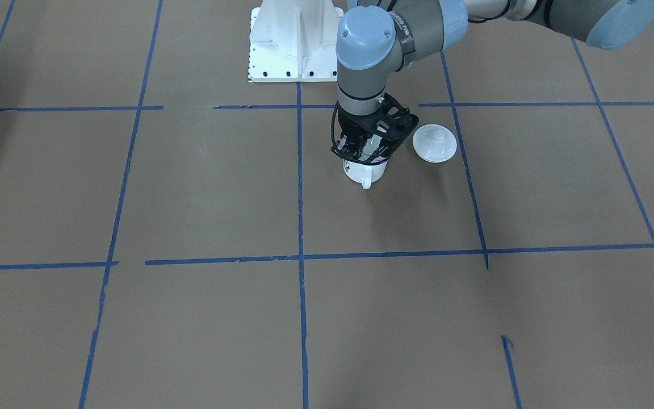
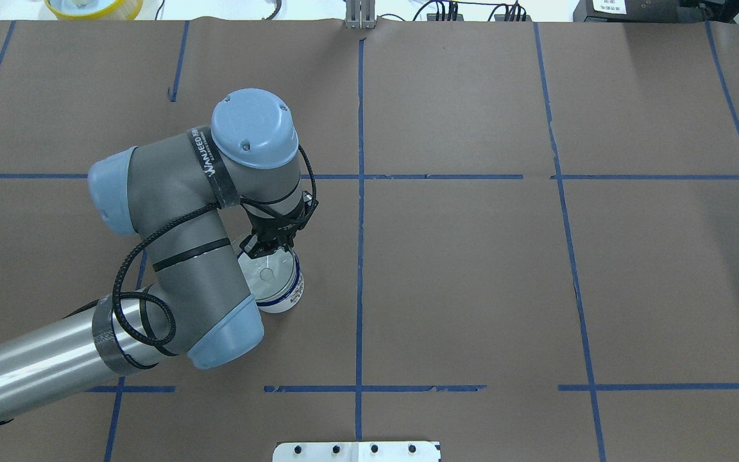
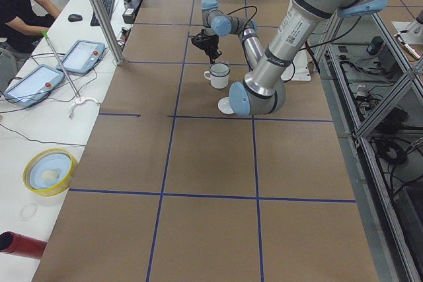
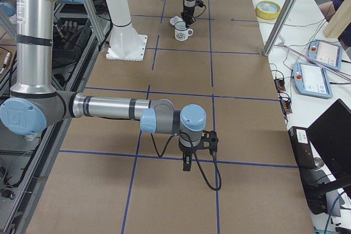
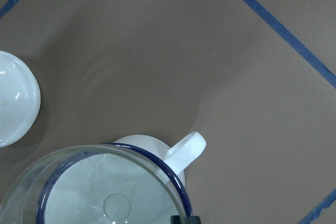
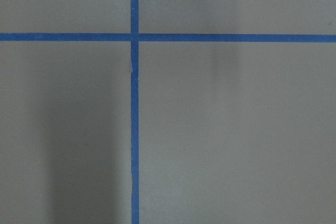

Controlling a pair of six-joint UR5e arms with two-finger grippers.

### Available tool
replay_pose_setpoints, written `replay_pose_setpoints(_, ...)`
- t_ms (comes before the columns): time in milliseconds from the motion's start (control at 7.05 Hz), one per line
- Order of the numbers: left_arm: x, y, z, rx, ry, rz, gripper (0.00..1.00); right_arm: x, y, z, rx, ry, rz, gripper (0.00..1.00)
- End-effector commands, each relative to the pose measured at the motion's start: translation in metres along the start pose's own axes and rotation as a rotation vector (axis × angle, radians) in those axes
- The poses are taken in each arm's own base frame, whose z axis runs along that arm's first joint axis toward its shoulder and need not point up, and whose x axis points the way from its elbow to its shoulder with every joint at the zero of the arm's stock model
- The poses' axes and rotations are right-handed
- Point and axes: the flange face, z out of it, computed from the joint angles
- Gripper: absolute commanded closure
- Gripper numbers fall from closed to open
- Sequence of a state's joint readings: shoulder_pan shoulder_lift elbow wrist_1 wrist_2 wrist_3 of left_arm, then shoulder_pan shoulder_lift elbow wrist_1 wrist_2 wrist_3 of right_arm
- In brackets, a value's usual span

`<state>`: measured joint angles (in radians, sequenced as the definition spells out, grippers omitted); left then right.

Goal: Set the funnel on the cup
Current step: 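Lower the funnel spout-first into the mug's mouth, then open the left gripper to release the funnel on the mug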

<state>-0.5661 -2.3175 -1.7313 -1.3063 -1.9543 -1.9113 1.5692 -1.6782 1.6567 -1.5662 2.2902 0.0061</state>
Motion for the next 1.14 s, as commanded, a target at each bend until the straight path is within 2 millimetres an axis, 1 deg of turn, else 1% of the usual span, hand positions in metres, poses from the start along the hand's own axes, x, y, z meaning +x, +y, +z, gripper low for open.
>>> replay_pose_setpoints(0, 0.000, 0.000, 0.000, 0.000, 0.000, 0.020, 0.36, 0.000, 0.000, 0.000, 0.000, 0.000, 0.000, 0.00)
replay_pose_setpoints(142, 0.000, 0.000, 0.000, 0.001, 0.000, 0.029, 0.00, 0.000, 0.000, 0.000, 0.000, 0.000, 0.000, 0.00)
replay_pose_setpoints(284, -0.001, 0.001, -0.007, 0.000, 0.012, 0.049, 0.00, 0.000, 0.000, 0.000, 0.000, 0.000, 0.000, 0.00)
replay_pose_setpoints(426, -0.002, -0.012, -0.029, 0.007, 0.044, 0.148, 0.00, 0.000, 0.000, 0.000, 0.000, 0.000, 0.000, 0.00)
replay_pose_setpoints(568, -0.029, -0.046, -0.046, 0.025, 0.072, 0.262, 0.00, 0.000, 0.000, 0.000, 0.000, 0.000, 0.000, 0.00)
replay_pose_setpoints(709, -0.059, -0.077, -0.074, 0.060, 0.116, 0.419, 0.00, 0.000, 0.000, 0.000, 0.000, 0.000, 0.000, 0.00)
replay_pose_setpoints(851, -0.076, -0.128, -0.088, 0.099, 0.114, 0.510, 0.00, 0.000, 0.000, 0.000, 0.000, 0.000, 0.000, 0.00)
replay_pose_setpoints(993, -0.102, -0.191, -0.099, 0.087, 0.098, 0.589, 0.00, 0.000, 0.000, 0.000, 0.000, 0.000, 0.000, 0.00)
